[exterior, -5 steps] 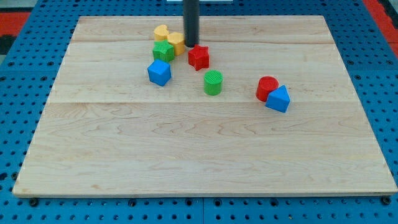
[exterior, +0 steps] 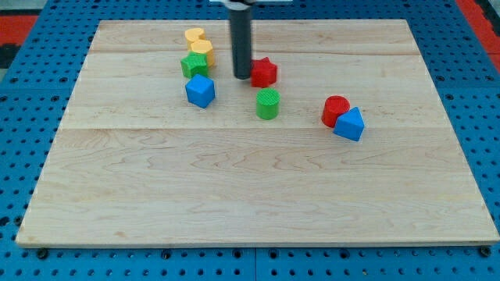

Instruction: Push the red star to the red circle

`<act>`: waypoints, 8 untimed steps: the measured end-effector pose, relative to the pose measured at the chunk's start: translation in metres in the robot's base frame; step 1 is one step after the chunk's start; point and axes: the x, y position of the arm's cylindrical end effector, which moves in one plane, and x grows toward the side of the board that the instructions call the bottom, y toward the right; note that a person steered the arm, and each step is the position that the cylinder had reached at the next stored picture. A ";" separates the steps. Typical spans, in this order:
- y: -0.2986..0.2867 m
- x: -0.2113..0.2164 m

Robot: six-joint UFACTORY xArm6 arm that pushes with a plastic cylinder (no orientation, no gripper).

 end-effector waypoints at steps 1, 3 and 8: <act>0.046 0.000; 0.058 -0.017; 0.087 -0.068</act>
